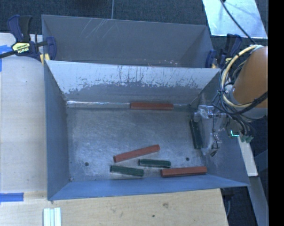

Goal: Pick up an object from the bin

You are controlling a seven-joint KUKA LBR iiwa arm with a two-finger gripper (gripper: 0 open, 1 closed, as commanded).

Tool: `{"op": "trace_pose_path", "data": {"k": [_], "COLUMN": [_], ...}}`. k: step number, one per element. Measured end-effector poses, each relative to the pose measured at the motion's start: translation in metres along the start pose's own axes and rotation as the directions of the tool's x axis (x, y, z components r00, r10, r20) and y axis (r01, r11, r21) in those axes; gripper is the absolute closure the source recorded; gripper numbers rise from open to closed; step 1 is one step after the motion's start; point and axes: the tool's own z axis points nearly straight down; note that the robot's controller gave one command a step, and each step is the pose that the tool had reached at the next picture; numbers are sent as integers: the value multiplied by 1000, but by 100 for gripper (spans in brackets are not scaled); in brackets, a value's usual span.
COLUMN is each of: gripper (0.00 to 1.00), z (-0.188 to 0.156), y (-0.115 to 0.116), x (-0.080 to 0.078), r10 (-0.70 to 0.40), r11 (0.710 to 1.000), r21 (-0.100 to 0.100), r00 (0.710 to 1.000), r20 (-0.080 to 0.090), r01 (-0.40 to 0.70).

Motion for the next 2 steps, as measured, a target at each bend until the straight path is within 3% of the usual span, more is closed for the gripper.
{"op": "trace_pose_path", "data": {"k": [1, 2], "gripper": [0, 0], "z": [115, 91], "y": [31, 103], "x": [25, -12], "r10": [-23, 103], "r11": [1000, 995], "r21": [-1, -4], "r00": [1000, 995], "r20": [-1, 11], "r01": [23, -103]}}
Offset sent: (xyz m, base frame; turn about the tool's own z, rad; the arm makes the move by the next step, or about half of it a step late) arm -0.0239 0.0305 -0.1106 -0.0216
